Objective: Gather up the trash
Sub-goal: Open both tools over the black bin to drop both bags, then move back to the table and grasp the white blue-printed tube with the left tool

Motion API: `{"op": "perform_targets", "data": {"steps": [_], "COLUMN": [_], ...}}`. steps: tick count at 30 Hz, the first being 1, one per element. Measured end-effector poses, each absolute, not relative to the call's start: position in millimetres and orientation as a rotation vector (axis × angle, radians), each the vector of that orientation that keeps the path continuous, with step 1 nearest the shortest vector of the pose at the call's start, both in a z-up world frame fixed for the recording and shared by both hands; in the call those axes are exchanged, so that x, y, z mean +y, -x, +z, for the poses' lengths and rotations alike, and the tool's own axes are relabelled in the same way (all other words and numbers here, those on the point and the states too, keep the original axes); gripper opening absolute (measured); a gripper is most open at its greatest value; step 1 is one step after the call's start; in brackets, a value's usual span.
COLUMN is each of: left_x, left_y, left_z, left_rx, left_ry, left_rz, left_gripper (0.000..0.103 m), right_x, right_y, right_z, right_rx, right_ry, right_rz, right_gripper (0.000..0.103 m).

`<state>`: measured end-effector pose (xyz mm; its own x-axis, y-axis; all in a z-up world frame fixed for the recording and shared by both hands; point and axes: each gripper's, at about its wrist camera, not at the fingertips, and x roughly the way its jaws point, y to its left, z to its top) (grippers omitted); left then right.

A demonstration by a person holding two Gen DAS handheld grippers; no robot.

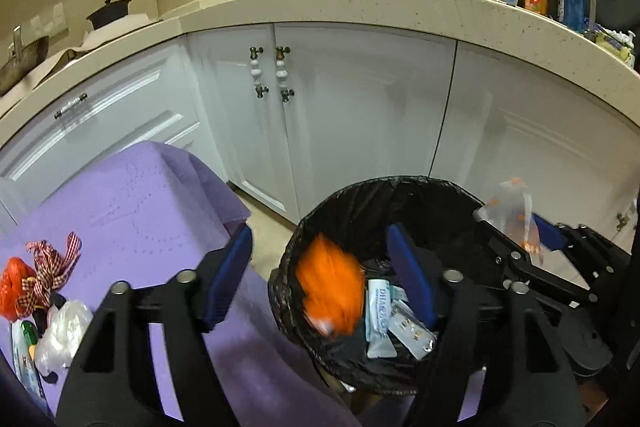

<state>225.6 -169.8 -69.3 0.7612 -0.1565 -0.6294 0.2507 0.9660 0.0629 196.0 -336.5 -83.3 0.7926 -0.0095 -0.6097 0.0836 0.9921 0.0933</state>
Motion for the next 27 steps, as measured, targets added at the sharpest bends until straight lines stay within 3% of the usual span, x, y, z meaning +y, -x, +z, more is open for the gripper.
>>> {"op": "perform_targets", "data": {"steps": [6,27], "left_x": [-170,-86], "left_y": [-228,-178], "left_z": [-73,-44], "left_rx": [0.672,0.625], "left_ry": [-0.168,-0.082], "left_rz": [-0.204,-0.083], "left_gripper": [0.075,0.076], "right_x": [-337,-273], "right_y": [-196,-181], "right_z": [-82,-66], "right_rx": [0.645,0.637], "right_ry": [-0.12,-0.1], "right_rz": [-0.065,0.051], "right_gripper": [0.057,0.058]}}
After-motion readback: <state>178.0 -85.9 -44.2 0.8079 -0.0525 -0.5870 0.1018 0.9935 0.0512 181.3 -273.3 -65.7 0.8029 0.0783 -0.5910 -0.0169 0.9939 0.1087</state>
